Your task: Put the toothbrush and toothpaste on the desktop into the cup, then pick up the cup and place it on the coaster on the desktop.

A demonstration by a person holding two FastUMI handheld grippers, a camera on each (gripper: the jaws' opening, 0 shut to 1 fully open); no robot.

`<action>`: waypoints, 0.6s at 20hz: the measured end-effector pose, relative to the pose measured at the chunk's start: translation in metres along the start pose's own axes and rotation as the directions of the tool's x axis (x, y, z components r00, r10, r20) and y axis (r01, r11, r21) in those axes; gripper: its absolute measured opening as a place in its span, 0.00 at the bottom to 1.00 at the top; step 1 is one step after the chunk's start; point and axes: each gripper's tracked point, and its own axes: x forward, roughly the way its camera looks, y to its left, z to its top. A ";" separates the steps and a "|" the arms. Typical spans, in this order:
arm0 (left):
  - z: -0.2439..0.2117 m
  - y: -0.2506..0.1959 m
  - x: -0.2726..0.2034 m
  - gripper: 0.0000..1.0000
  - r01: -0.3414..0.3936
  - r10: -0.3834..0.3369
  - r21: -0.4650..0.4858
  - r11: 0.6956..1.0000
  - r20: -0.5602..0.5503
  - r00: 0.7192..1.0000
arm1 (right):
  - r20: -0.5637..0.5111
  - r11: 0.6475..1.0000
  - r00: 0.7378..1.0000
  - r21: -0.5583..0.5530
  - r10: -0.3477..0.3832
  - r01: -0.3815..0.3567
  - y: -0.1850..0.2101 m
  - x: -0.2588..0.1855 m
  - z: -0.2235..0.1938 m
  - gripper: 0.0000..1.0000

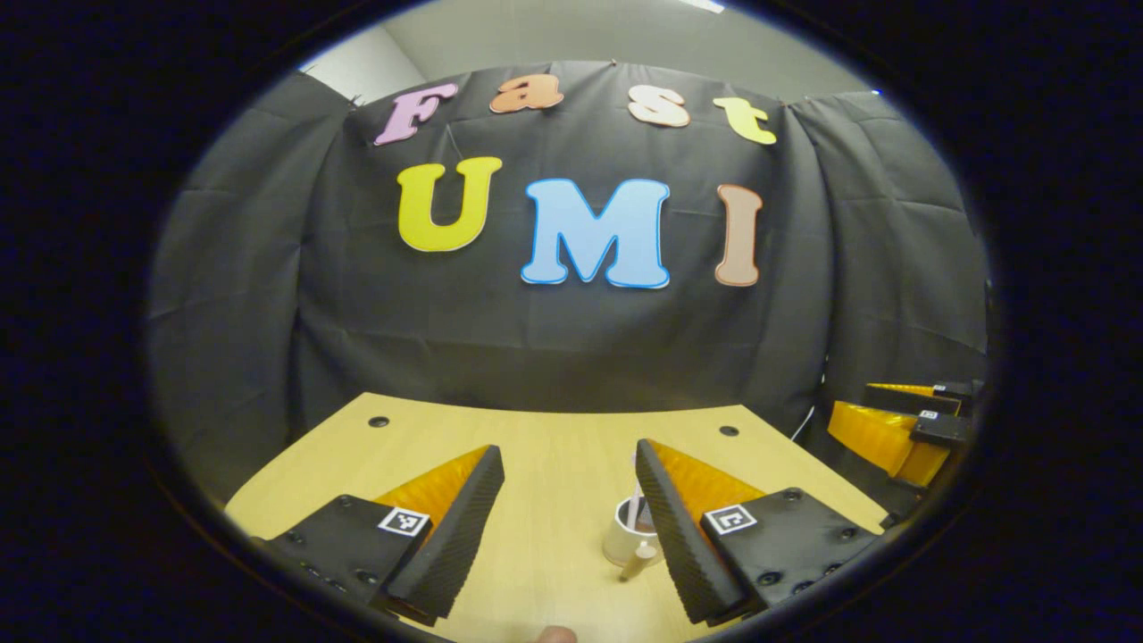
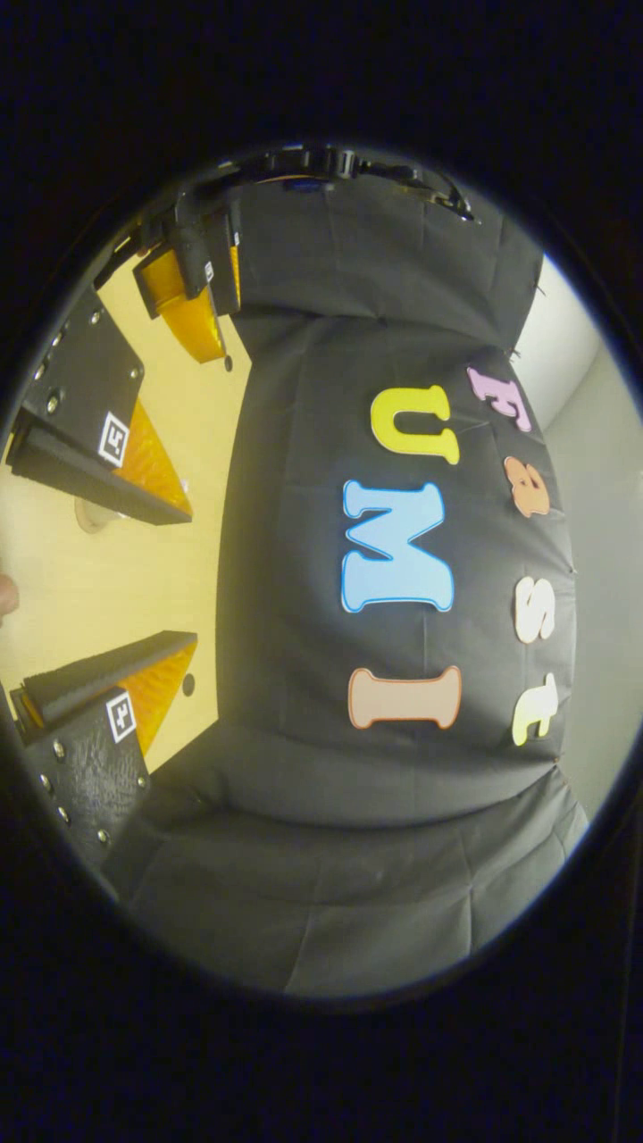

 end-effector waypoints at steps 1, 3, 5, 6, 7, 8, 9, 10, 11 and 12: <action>0.004 0.002 -0.001 0.96 0.002 -0.002 0.002 1.000 0.010 1.000 | 0.011 1.000 1.000 0.000 0.000 0.000 0.003 0.000 0.002 0.76; 0.006 0.002 -0.001 0.93 0.003 -0.003 0.012 1.000 0.022 1.000 | 0.018 1.000 1.000 0.011 -0.010 0.009 0.006 -0.001 0.003 0.71; 0.008 0.003 -0.002 0.93 0.009 -0.010 0.027 1.000 0.038 0.999 | 0.021 1.000 1.000 0.011 -0.023 0.023 0.007 0.000 0.007 0.76; 0.010 0.002 -0.003 0.93 0.012 -0.013 0.036 0.999 0.046 0.999 | 0.026 0.999 0.999 0.009 -0.033 0.033 0.005 -0.002 0.009 0.76; 0.009 0.002 -0.004 0.93 0.009 -0.012 0.043 0.999 0.051 0.999 | 0.030 0.999 0.999 0.009 -0.036 0.036 0.004 -0.003 0.012 0.76; 0.008 0.002 -0.005 0.96 0.009 -0.011 0.047 0.999 0.049 0.999 | 0.037 0.999 0.999 0.014 -0.040 0.039 0.003 -0.005 0.014 0.76; 0.010 0.003 -0.006 1.00 0.007 -0.009 0.047 0.999 0.052 0.999 | 0.040 0.999 0.998 0.020 -0.042 0.042 0.001 -0.006 0.016 0.76; 0.010 0.002 -0.006 0.96 0.010 -0.013 0.046 0.999 0.054 0.998 | 0.042 0.999 0.998 0.025 -0.046 0.045 -0.001 -0.006 0.017 0.76; 0.013 0.003 -0.005 0.96 0.008 -0.010 0.048 0.999 0.056 0.998 | 0.044 0.999 0.998 0.027 -0.048 0.047 -0.004 -0.006 0.018 0.76; 0.015 0.002 -0.005 0.96 0.007 -0.010 0.050 0.999 0.061 0.998 | 0.046 0.999 0.998 0.027 -0.048 0.046 -0.008 -0.007 0.019 0.76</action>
